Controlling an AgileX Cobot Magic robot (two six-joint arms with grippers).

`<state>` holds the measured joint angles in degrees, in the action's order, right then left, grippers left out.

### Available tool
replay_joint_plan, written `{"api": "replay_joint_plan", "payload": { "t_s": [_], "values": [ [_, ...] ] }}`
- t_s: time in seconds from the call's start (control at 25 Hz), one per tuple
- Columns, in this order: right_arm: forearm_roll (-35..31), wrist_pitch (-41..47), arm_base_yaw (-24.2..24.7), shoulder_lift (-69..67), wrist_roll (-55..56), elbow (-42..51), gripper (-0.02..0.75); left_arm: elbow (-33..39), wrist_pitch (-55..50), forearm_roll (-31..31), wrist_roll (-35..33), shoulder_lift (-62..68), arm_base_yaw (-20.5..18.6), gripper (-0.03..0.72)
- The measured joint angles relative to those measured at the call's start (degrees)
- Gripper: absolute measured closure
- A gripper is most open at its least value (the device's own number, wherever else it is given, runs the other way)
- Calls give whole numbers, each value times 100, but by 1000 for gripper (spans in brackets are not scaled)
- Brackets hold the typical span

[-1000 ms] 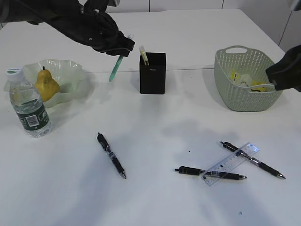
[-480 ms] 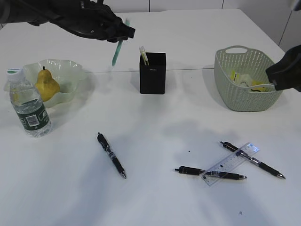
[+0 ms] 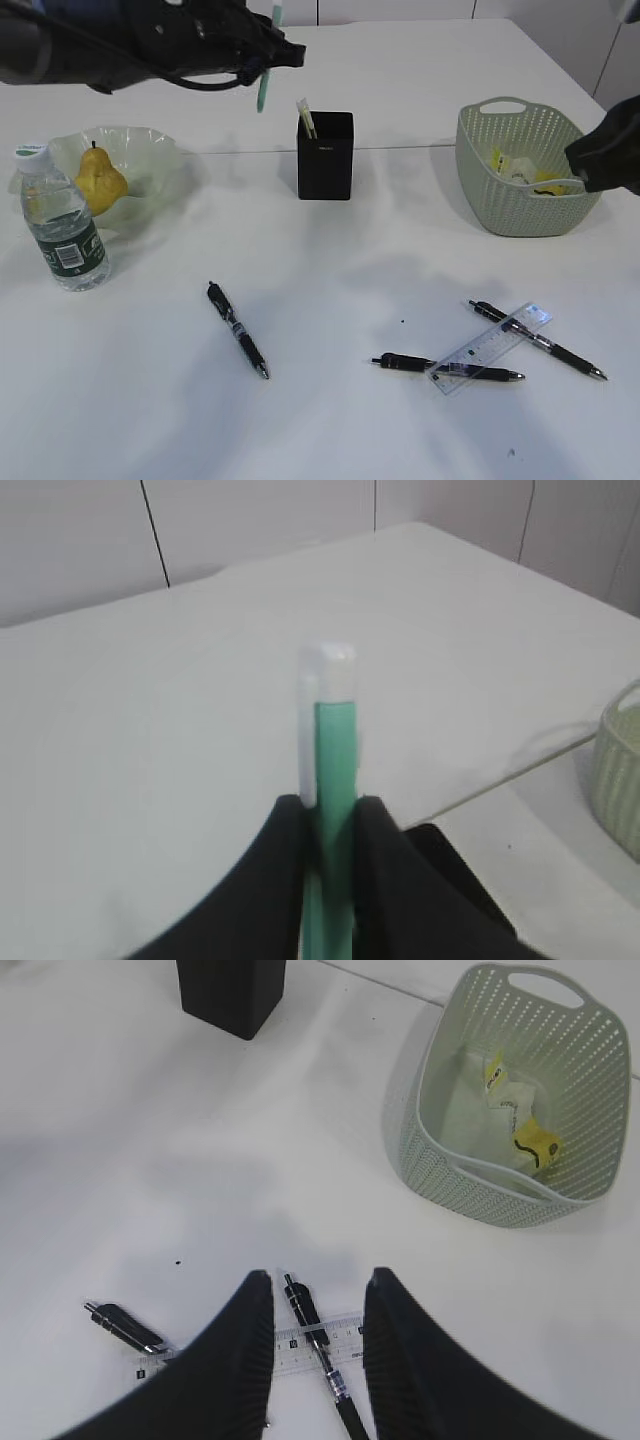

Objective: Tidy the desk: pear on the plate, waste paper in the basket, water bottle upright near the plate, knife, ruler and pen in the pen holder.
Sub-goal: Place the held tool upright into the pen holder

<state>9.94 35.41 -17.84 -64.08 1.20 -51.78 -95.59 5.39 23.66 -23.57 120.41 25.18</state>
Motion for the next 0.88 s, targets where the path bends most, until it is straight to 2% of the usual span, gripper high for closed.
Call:
{"api": "replay_joint_plan", "payload": {
  "t_s": [0.24,0.4,0.56,0.88],
  "values": [
    [90,0,0,0,0,0,476,817,1905,48,0,0,467,619],
    [223,0,0,0,0,0,476,1136,2875,57,326,0,551,619],
    [343,0,0,0,0,0,476,1173,3450,-30,602,109,540,619],
    [386,0,0,0,0,0,476,1173,3910,-804,1332,527,540,620]
  ]
}}
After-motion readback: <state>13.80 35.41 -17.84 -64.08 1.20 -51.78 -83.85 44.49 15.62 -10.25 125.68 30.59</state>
